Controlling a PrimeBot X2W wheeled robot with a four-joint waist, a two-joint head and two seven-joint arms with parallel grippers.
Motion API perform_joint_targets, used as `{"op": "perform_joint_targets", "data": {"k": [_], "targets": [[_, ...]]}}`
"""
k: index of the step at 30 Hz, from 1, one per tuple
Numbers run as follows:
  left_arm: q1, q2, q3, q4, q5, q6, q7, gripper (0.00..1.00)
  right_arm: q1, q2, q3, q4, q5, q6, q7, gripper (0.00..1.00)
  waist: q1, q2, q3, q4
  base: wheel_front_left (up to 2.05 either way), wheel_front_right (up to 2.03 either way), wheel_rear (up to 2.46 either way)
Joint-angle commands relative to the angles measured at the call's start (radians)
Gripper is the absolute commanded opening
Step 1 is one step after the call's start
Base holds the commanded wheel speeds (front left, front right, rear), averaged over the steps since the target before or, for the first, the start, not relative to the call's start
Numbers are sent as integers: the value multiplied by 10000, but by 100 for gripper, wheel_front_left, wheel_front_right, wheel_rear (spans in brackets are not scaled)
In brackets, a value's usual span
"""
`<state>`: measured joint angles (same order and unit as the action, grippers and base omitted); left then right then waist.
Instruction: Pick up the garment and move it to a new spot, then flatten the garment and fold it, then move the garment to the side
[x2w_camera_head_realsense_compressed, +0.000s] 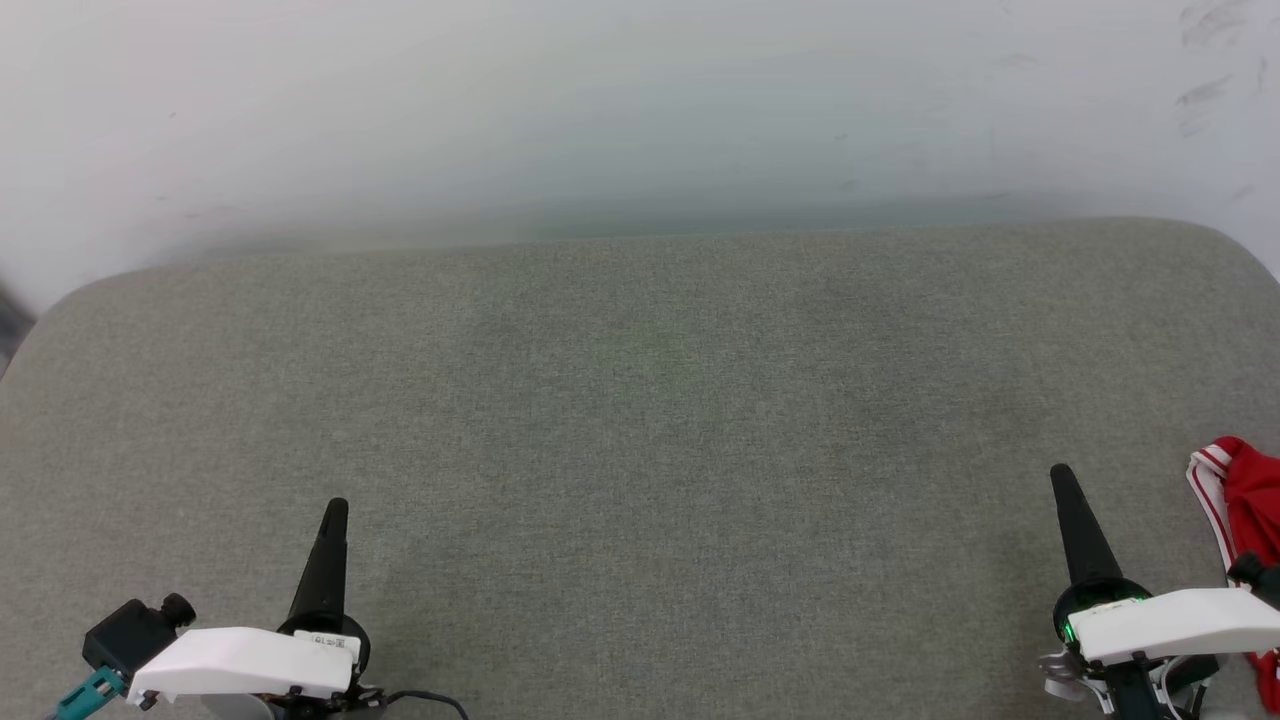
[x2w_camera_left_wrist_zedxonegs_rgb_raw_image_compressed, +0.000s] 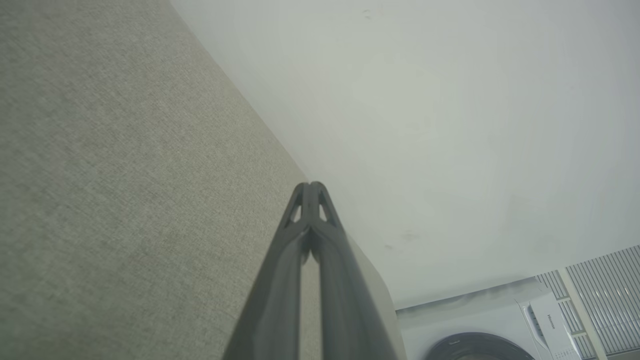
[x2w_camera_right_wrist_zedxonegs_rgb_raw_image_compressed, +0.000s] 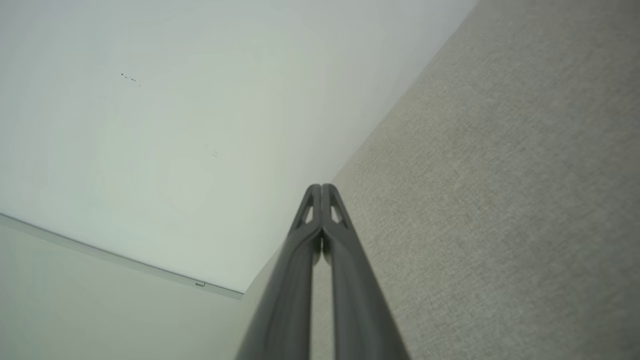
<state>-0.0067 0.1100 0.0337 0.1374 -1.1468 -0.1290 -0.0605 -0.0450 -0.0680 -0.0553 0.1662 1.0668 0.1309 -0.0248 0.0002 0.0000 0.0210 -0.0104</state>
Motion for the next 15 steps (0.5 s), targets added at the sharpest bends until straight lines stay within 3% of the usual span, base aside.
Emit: {"op": "perform_joint_targets", "data": {"k": [1,15], "targets": [[-258,-14,37,-15,-232,-15,68,0,-259,-58,-35,-36,271,-1,64,0,-1,0,-4,2,0,0,0],[-480,-98,159,275,-1492,-19,443,0,-373,-34,-134,177,1706,-2,372,0,-1,0,-41,24,0,0,0]]}}
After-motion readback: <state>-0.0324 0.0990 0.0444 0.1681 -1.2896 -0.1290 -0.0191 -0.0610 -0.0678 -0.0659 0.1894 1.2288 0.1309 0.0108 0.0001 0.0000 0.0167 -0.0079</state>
